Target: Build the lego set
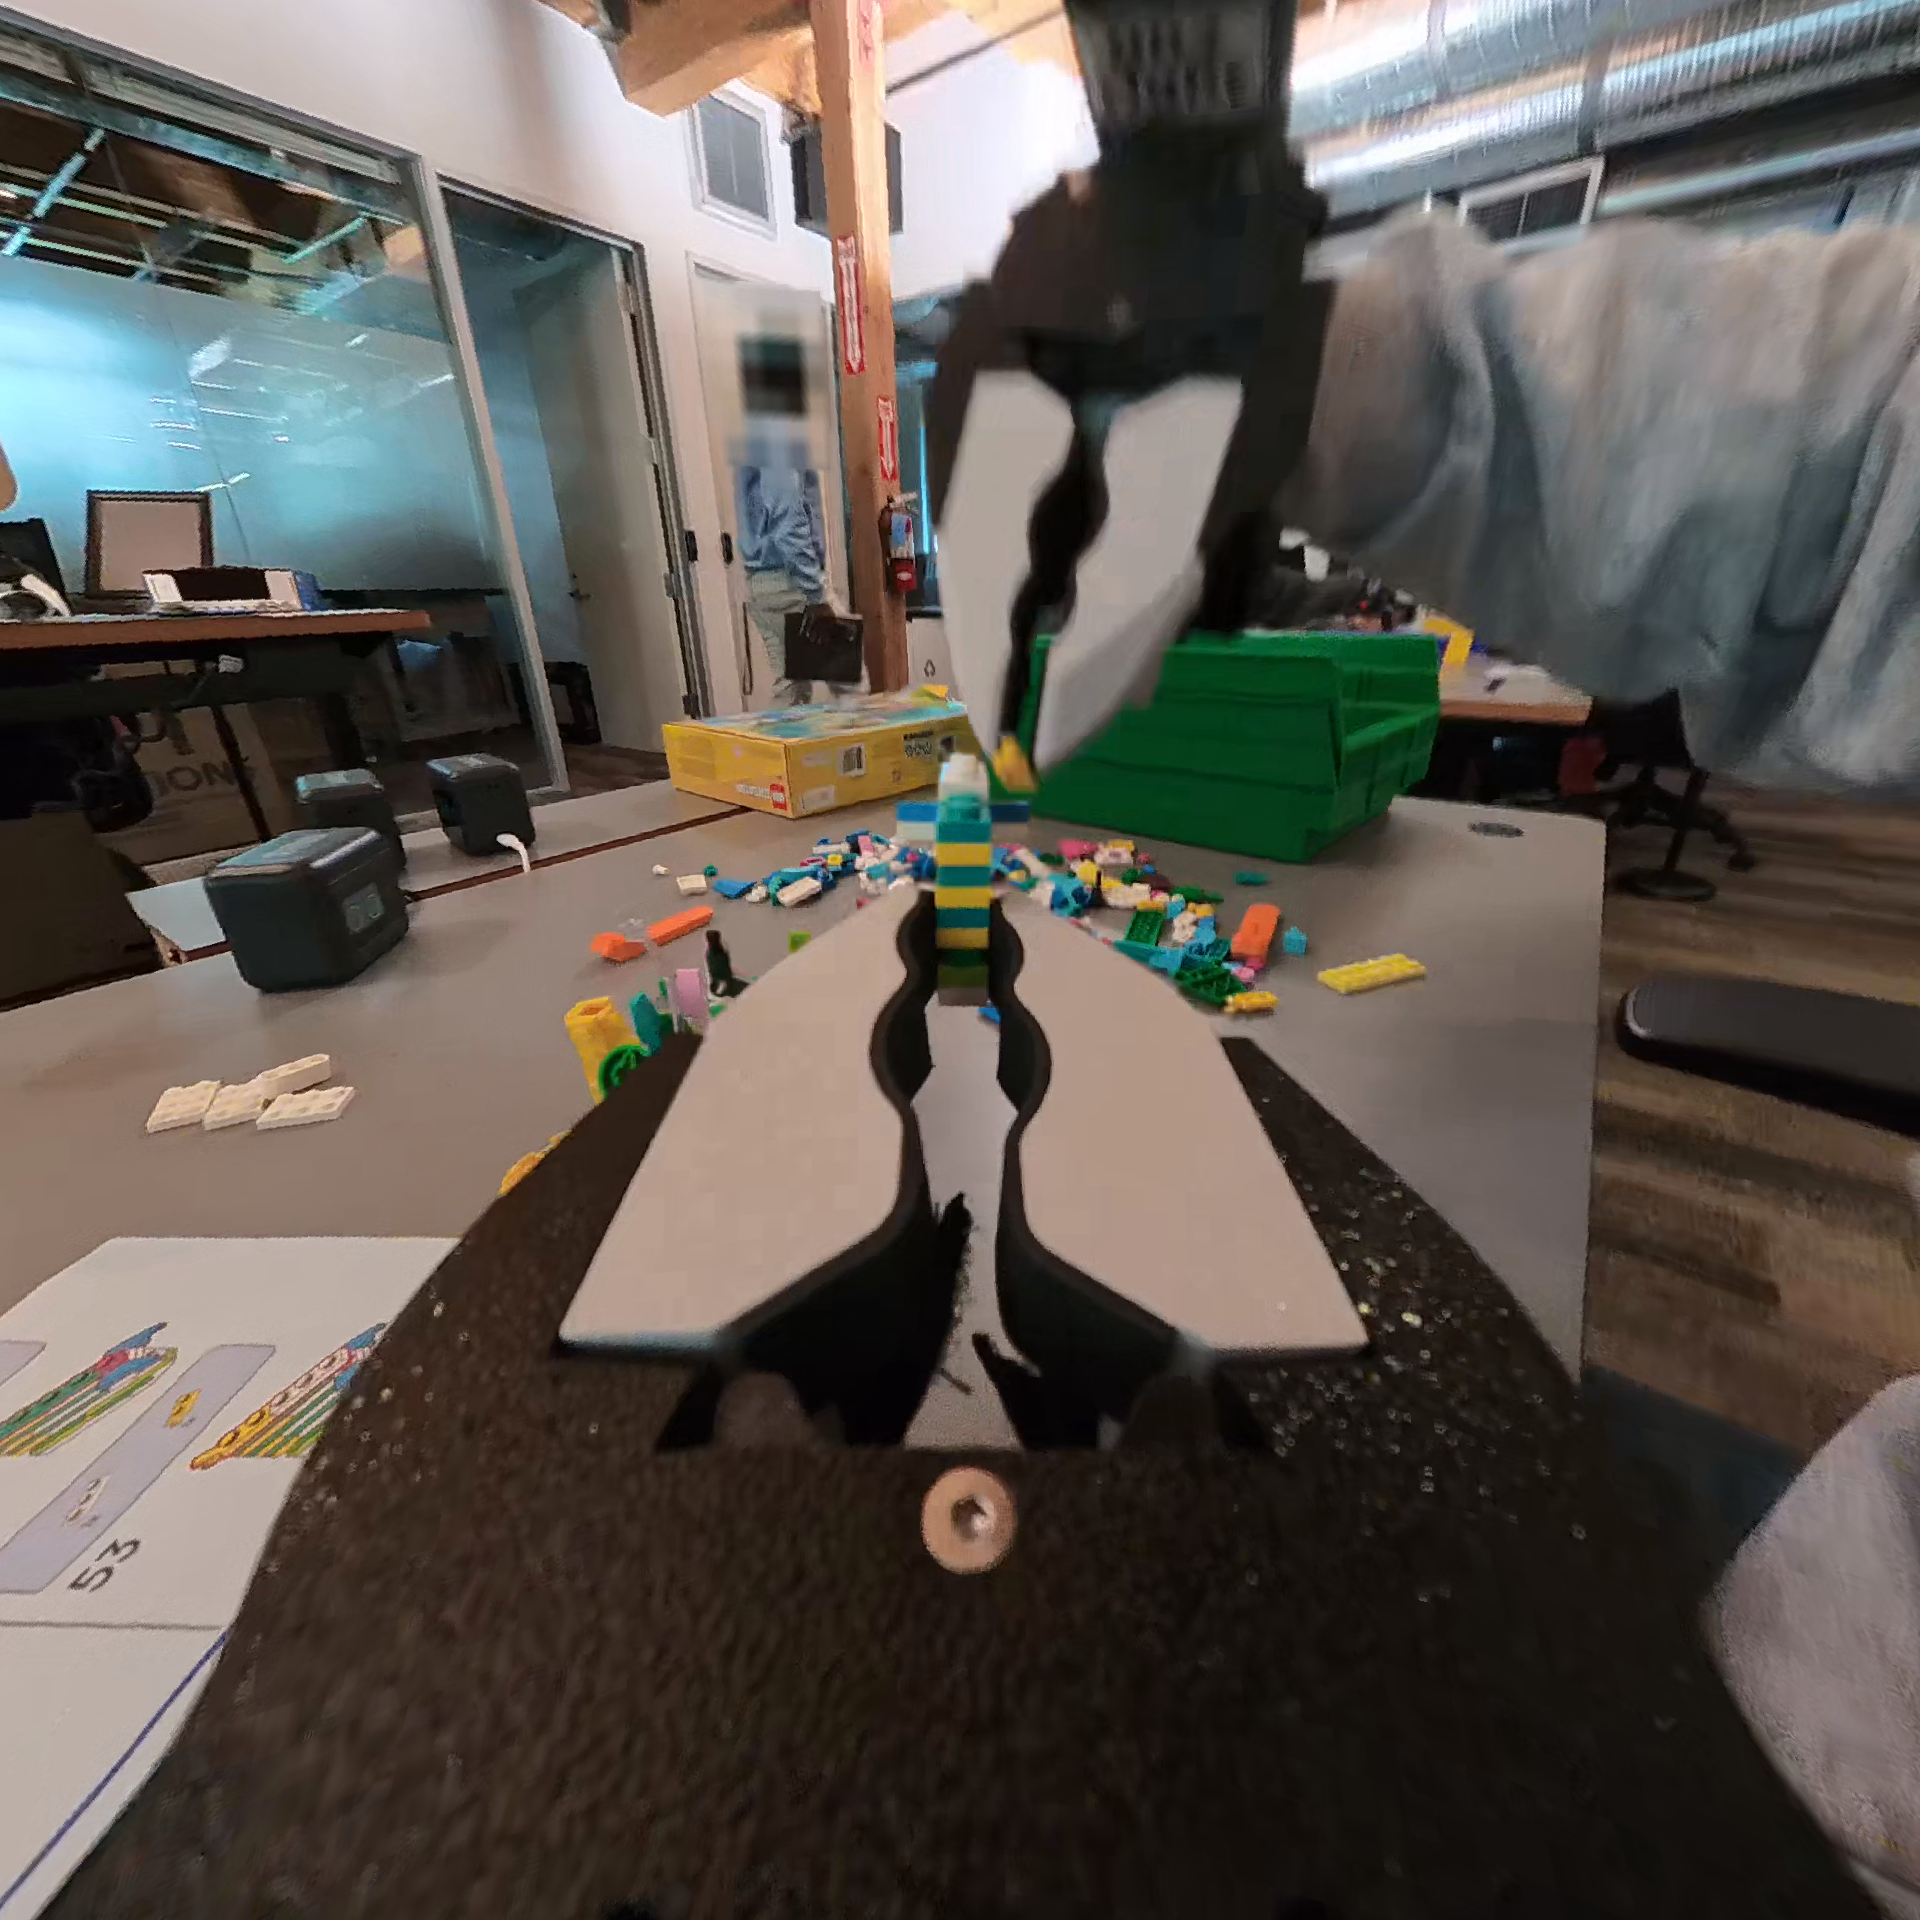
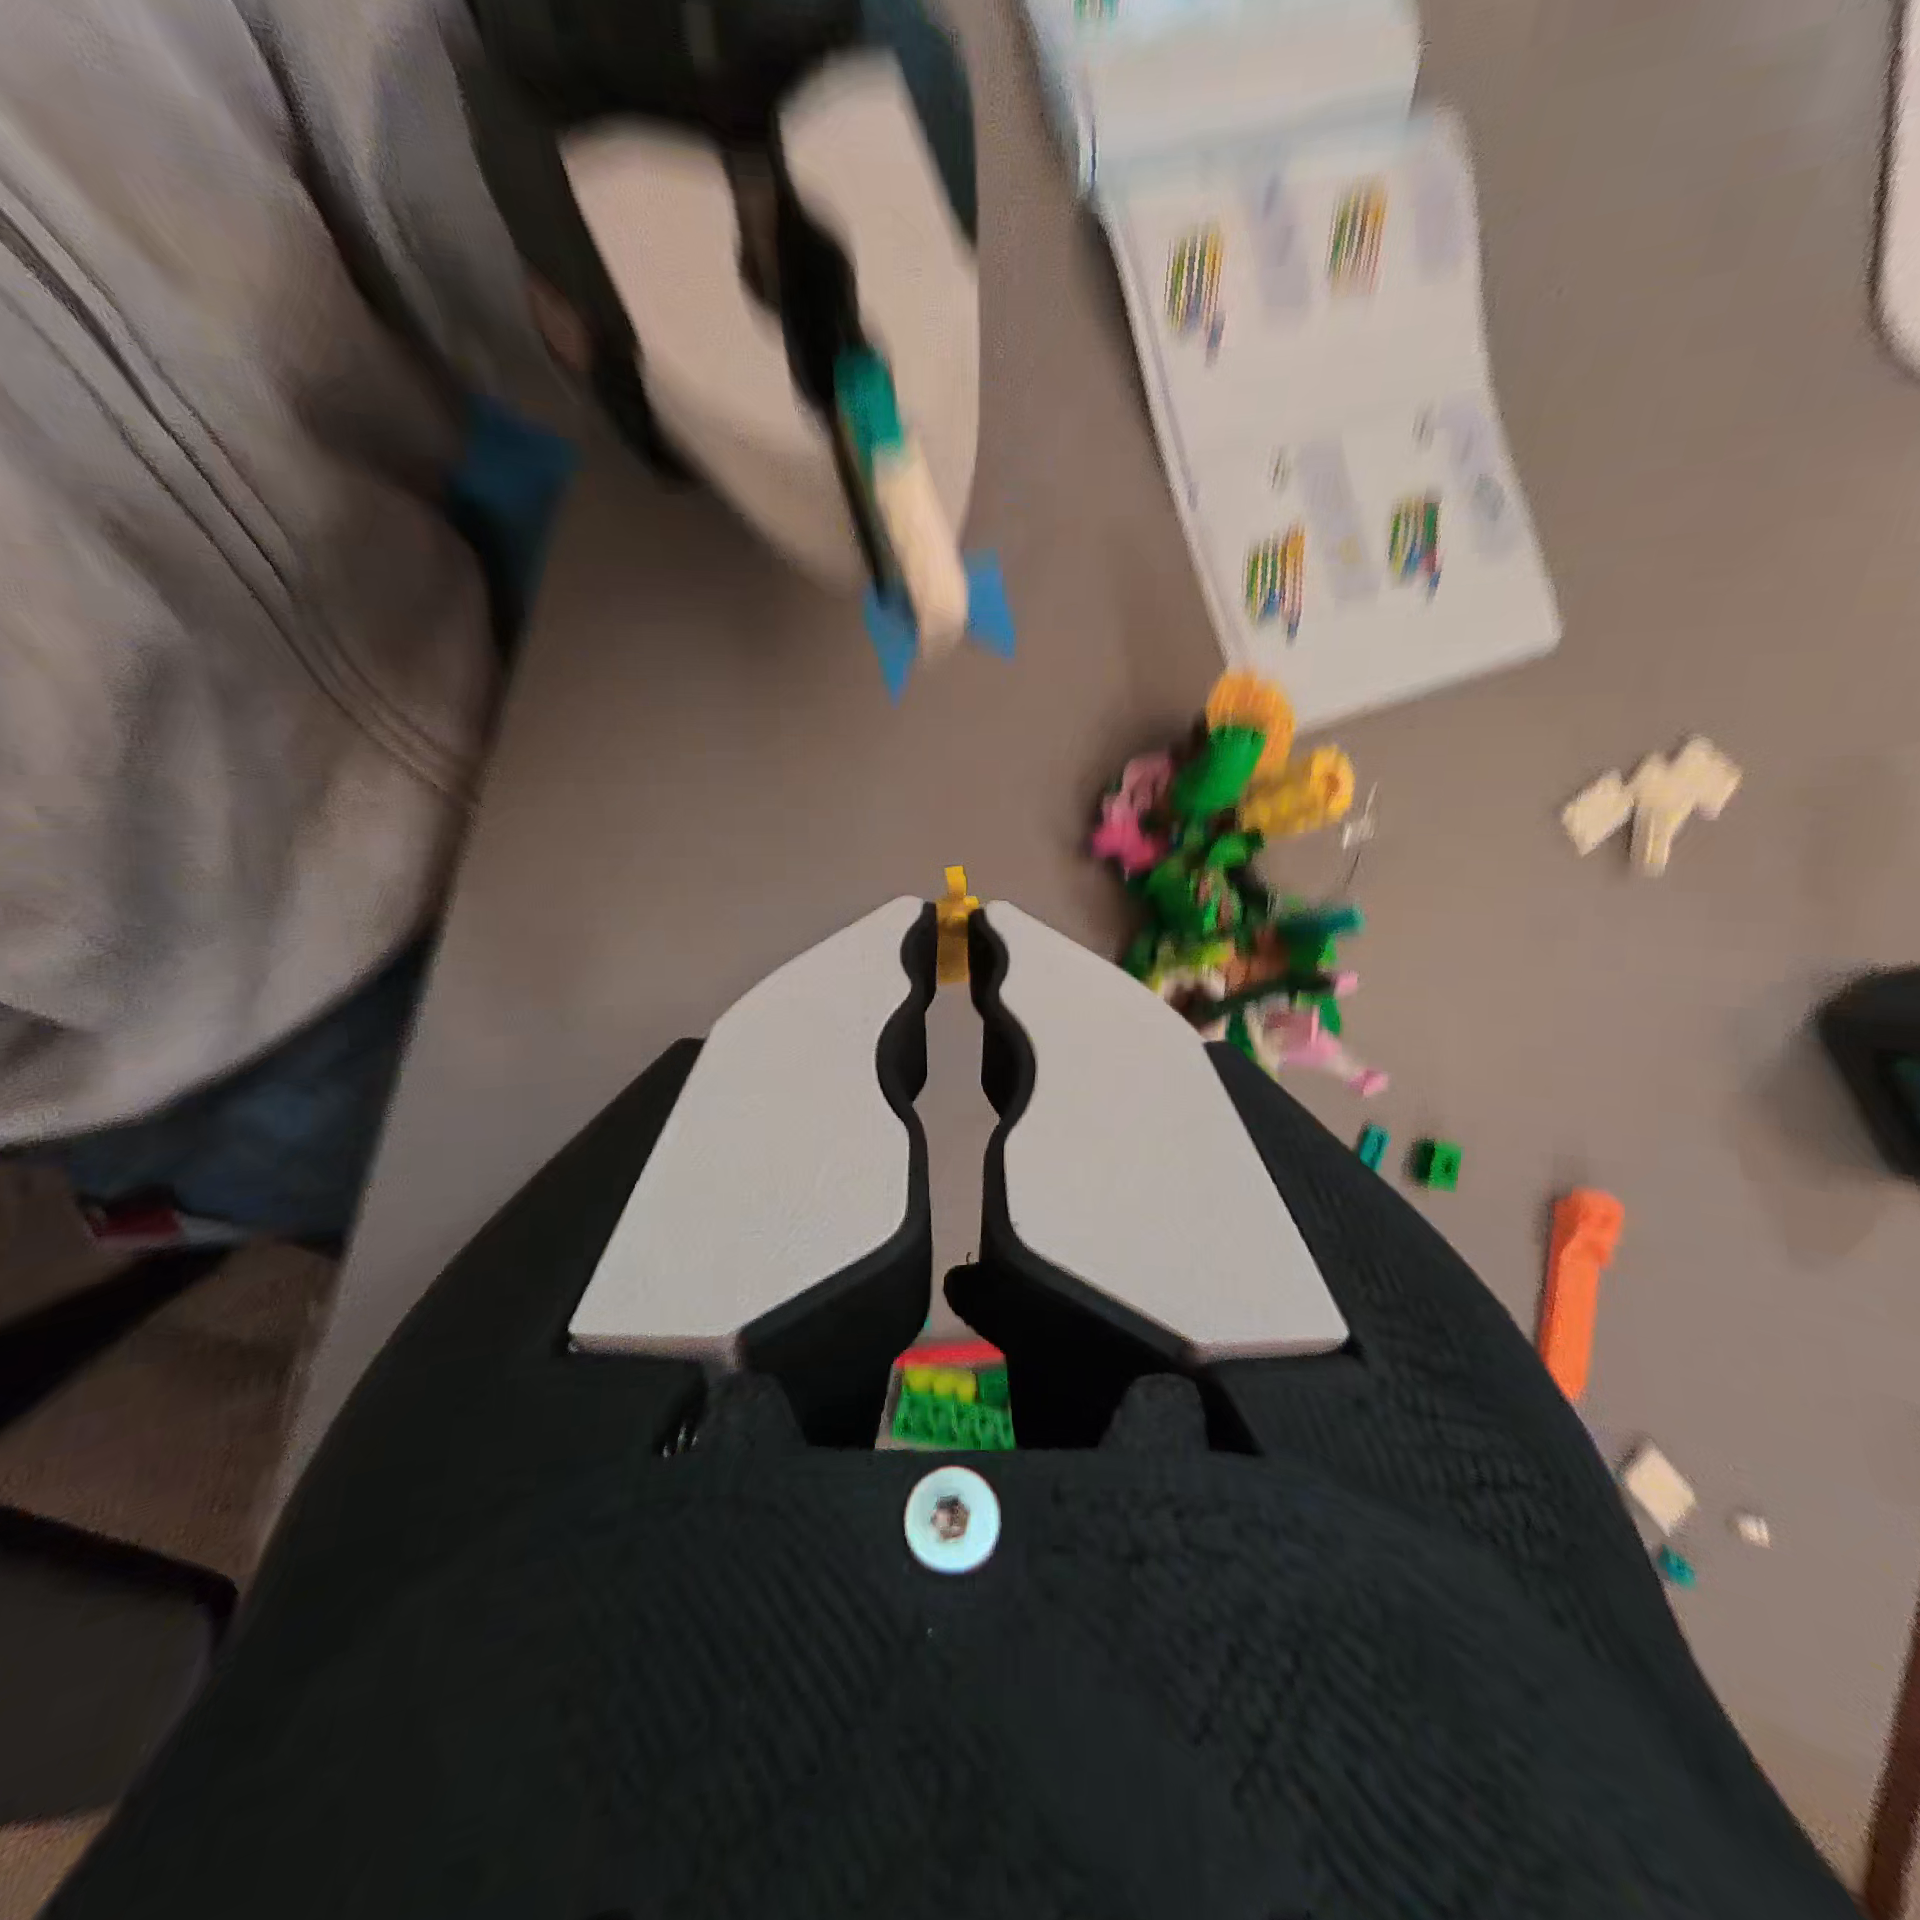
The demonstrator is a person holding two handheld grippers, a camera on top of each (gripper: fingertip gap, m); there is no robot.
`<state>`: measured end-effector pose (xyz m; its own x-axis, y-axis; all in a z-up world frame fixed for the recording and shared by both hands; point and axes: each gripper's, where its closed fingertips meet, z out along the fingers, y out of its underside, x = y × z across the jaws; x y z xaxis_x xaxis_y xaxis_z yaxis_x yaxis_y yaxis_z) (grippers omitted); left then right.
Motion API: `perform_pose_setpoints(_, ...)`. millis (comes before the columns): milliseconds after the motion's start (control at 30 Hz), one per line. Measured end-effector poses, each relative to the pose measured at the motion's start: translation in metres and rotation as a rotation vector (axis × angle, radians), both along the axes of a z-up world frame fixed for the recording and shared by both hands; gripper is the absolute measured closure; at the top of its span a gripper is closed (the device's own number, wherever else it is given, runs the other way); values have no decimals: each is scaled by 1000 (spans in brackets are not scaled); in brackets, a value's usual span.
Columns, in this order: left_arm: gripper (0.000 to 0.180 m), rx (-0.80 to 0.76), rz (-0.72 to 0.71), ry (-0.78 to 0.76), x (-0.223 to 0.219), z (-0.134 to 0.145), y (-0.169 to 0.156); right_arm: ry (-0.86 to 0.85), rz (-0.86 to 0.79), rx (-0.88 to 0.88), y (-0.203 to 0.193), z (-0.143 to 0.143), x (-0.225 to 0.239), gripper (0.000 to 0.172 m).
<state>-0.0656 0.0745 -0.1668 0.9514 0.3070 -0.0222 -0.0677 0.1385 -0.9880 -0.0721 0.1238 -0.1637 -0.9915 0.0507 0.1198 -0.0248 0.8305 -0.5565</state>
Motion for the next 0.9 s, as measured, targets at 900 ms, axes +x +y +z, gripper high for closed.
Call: perform_pose_setpoints(900,172,-112,-74,-47,7,-15,13,-100,113,39,-67,4,17,167)
